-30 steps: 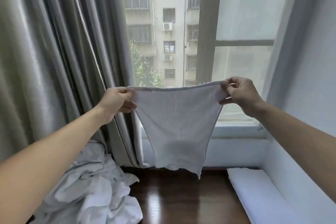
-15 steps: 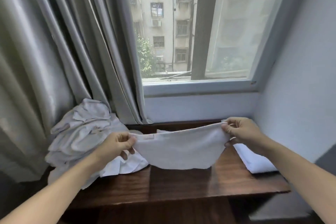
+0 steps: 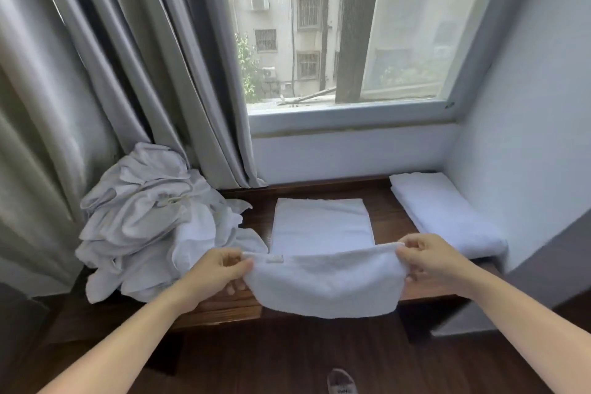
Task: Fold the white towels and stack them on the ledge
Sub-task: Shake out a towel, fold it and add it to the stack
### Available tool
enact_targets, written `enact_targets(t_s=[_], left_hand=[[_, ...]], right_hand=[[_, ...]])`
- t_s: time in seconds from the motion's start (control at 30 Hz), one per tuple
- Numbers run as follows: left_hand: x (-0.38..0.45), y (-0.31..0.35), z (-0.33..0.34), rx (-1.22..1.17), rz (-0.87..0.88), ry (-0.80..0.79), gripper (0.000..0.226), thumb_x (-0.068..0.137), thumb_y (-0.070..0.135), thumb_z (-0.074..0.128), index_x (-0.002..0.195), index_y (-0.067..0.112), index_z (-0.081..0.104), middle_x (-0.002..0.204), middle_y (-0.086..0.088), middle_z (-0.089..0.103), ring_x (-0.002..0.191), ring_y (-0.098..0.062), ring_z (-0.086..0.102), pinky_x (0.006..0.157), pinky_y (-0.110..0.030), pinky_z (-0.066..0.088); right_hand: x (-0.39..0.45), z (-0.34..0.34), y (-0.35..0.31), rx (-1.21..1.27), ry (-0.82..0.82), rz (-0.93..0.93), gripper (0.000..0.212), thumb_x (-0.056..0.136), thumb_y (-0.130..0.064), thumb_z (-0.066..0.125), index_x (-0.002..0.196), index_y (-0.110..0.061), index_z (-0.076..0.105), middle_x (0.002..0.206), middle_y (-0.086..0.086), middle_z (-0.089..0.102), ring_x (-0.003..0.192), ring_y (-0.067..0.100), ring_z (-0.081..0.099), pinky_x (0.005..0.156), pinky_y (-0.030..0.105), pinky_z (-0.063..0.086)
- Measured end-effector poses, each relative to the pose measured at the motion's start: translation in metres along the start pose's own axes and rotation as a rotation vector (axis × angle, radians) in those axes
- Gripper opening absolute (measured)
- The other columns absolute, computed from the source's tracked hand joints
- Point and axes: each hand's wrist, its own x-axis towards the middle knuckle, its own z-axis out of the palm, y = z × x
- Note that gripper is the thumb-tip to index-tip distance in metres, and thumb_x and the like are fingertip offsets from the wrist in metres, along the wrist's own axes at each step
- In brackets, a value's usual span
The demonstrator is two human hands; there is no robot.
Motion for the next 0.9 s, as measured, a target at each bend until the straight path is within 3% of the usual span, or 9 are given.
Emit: enact_targets(t_s=[0.13,0.3,0.5,0.67,0.73,0.8,0.9], left_hand=[[0.044,0.018,0.001,-0.049,0.064,0.103,0.012,0.099,0.021,0.067,0.101,0.013,0.076,0.077,0.000,0.071,0.069,-0.014,0.064,0.058,-0.028,0.050],[0.120,0.033,-0.001,-0.071,0.085,0.222,0.013,0.100,0.018,0.065,0.090,0.014,0.072,0.069,0.010,0.067,0.064,-0.005,0.059,0.055,-0.021,0.043],[0.238,0.027,0.004,-0.007,-0.001,0.328,0.014,0.098,0.018,0.065,0.090,0.009,0.072,0.078,0.004,0.065,0.069,-0.005,0.057,0.062,-0.026,0.046],[0.326,-0.003,0.020,0.039,-0.149,0.303,0.020,0.099,0.015,0.064,0.085,0.000,0.069,0.074,-0.001,0.063,0.068,-0.011,0.054,0.057,-0.017,0.041],[0.351,-0.020,0.027,0.064,-0.222,0.267,0.024,0.099,0.026,0.063,0.083,0.009,0.070,0.075,-0.003,0.066,0.072,-0.018,0.059,0.061,-0.024,0.044],[0.369,-0.032,0.035,0.100,-0.303,0.240,0.028,0.099,0.033,0.060,0.089,0.010,0.072,0.086,-0.010,0.071,0.081,-0.027,0.065,0.067,-0.031,0.045],[0.383,-0.038,0.046,0.133,-0.378,0.303,0.022,0.100,0.026,0.056,0.090,0.010,0.069,0.082,-0.004,0.064,0.070,-0.017,0.056,0.058,-0.028,0.040]], right_hand=[[0.038,-0.003,-0.010,0.008,0.116,-0.072,0.018,0.100,-0.018,0.066,0.096,-0.002,0.073,0.083,0.010,0.068,0.072,0.017,0.065,0.063,0.034,0.057],[0.109,-0.011,-0.023,-0.001,0.224,-0.105,0.013,0.098,-0.014,0.067,0.090,-0.005,0.073,0.082,0.008,0.070,0.069,0.018,0.064,0.062,0.034,0.057],[0.217,-0.022,-0.025,-0.018,0.252,-0.018,0.011,0.100,-0.013,0.063,0.093,-0.007,0.070,0.087,0.006,0.067,0.073,0.014,0.062,0.047,0.022,0.053],[0.310,-0.017,0.000,-0.065,0.234,0.135,0.014,0.101,-0.017,0.062,0.089,-0.012,0.067,0.087,0.006,0.066,0.074,0.015,0.063,0.047,0.025,0.055],[0.338,-0.011,0.014,-0.108,0.219,0.199,0.013,0.101,-0.020,0.062,0.092,-0.014,0.068,0.093,0.009,0.068,0.083,0.021,0.066,0.055,0.031,0.059],[0.359,-0.005,0.028,-0.167,0.238,0.242,0.013,0.099,-0.022,0.063,0.098,-0.011,0.069,0.097,0.010,0.069,0.090,0.025,0.066,0.073,0.039,0.061],[0.376,0.006,0.037,-0.260,0.294,0.241,0.017,0.100,-0.021,0.061,0.108,-0.008,0.069,0.106,0.011,0.067,0.092,0.024,0.060,0.078,0.035,0.049]])
